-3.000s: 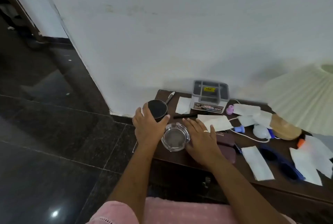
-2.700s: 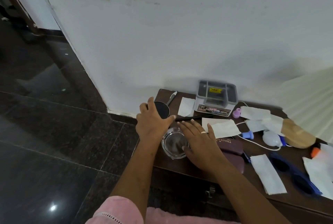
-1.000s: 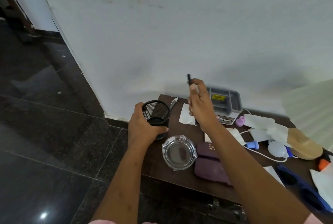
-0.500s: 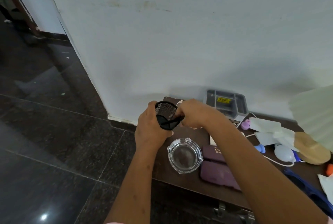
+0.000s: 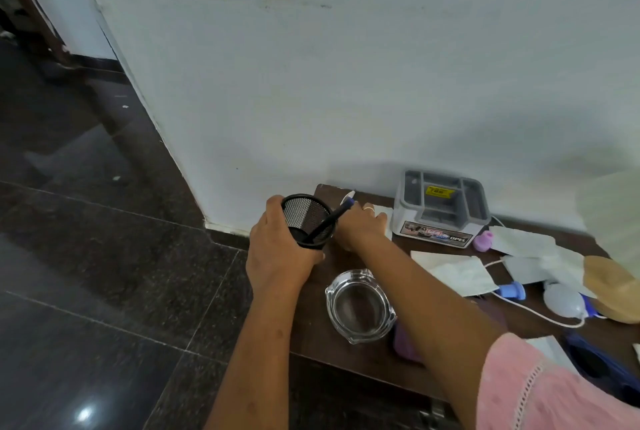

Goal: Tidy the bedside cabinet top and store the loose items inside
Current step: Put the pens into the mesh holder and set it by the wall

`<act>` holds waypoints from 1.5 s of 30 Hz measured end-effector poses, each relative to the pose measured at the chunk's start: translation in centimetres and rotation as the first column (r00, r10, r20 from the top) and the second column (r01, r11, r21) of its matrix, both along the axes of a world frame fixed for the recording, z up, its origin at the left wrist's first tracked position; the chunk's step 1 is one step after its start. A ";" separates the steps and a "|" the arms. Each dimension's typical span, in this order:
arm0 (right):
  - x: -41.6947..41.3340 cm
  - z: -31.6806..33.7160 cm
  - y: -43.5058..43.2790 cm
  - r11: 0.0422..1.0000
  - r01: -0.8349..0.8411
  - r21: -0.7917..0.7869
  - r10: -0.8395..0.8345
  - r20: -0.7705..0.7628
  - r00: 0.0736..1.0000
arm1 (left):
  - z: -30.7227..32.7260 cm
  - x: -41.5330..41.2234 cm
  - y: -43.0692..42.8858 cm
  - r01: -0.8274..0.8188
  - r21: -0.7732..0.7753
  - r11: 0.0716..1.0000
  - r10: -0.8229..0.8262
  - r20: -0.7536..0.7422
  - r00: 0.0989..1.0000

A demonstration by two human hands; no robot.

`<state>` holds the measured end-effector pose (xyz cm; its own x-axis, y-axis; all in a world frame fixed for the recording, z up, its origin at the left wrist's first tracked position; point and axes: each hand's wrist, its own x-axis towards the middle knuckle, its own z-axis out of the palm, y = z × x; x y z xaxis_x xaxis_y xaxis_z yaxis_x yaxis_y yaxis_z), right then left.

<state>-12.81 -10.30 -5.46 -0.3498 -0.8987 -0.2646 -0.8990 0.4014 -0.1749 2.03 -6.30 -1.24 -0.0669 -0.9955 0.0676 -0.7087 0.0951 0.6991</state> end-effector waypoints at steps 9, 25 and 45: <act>-0.9 0.4 -1.4 0.939 0.264 -0.219 -0.200 0.277 0.940 | 0.4 0.2 -0.4 0.002 -0.003 1.000 -0.002 0.016 1.000; 0.9 13.6 5.9 0.913 -0.364 -0.184 0.343 -0.134 0.930 | 1.2 -1.2 0.7 0.205 -0.098 0.974 -0.191 0.133 0.972; -14.3 3.8 26.7 0.969 0.240 0.061 -0.244 0.057 0.968 | 3.4 -8.2 6.8 0.522 -0.064 0.851 -0.522 0.010 0.853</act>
<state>-27.07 16.39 -1.63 -0.5362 -0.7732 -0.3387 -0.7616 0.6162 -0.2010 -6.22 0.45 2.16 -0.5748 -0.8078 0.1307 -0.5372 0.4930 0.6844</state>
